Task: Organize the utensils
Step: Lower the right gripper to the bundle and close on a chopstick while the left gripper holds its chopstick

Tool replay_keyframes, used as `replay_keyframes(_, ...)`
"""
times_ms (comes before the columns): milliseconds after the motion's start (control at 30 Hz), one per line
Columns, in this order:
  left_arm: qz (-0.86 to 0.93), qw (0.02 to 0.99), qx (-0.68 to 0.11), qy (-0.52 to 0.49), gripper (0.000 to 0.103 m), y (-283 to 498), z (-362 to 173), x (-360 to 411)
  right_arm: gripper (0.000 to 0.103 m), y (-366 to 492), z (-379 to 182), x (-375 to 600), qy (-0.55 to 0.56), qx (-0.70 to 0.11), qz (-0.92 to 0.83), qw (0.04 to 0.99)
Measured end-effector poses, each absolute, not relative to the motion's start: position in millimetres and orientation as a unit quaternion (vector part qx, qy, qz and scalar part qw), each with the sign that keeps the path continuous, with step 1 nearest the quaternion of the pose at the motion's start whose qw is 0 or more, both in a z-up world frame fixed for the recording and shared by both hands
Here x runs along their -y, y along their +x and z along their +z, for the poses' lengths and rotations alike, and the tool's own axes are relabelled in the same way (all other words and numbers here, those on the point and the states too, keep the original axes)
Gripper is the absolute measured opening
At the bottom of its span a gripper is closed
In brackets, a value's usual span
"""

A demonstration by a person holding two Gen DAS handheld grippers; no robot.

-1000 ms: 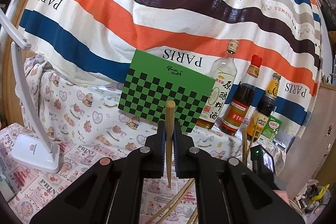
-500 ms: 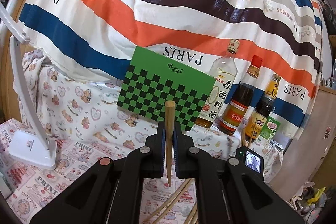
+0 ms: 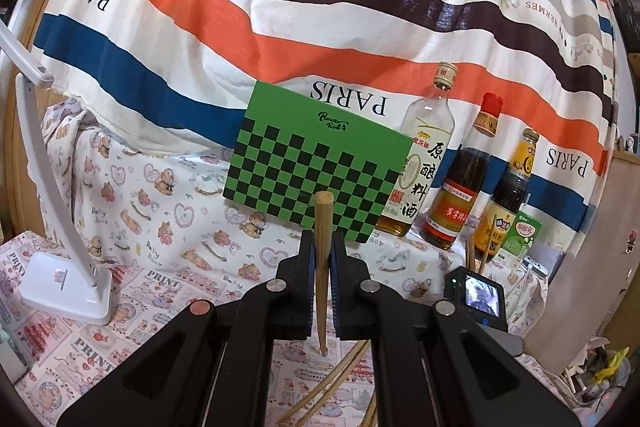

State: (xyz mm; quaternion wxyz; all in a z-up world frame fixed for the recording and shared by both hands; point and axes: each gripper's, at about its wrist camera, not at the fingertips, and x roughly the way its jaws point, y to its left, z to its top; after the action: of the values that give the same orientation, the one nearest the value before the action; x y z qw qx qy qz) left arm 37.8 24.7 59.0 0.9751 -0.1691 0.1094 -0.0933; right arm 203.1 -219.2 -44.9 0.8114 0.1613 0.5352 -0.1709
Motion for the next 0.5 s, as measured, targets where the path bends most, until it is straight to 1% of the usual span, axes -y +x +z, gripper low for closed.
replay_keyframes(133,-0.087,0.975,-0.102,-0.178,0.006,35.0,59.6,-28.3,0.024,207.7,-45.2,213.9,0.146,-0.541,-0.155,0.813)
replay_keyframes(167,-0.086,0.974,-0.102,-0.181,0.006,35.3,59.1,-29.5,0.02,213.1,-47.5,209.4,0.142,-0.541,-0.156,0.814)
replay_keyframes(233,-0.084,0.974,-0.104,-0.183,0.006,36.4,58.3,-31.8,0.008,215.8,-47.2,215.6,0.141,-0.543,-0.159,0.812)
replay_keyframes(333,-0.079,0.973,-0.107,-0.187,0.006,38.5,56.9,-35.1,0.007,215.3,-45.8,221.7,0.149,-0.549,-0.134,0.811)
replay_keyframes(500,-0.075,0.973,-0.107,-0.191,0.006,39.1,56.4,-38.3,0.007,204.7,-42.7,212.6,0.114,-0.563,-0.077,0.815)
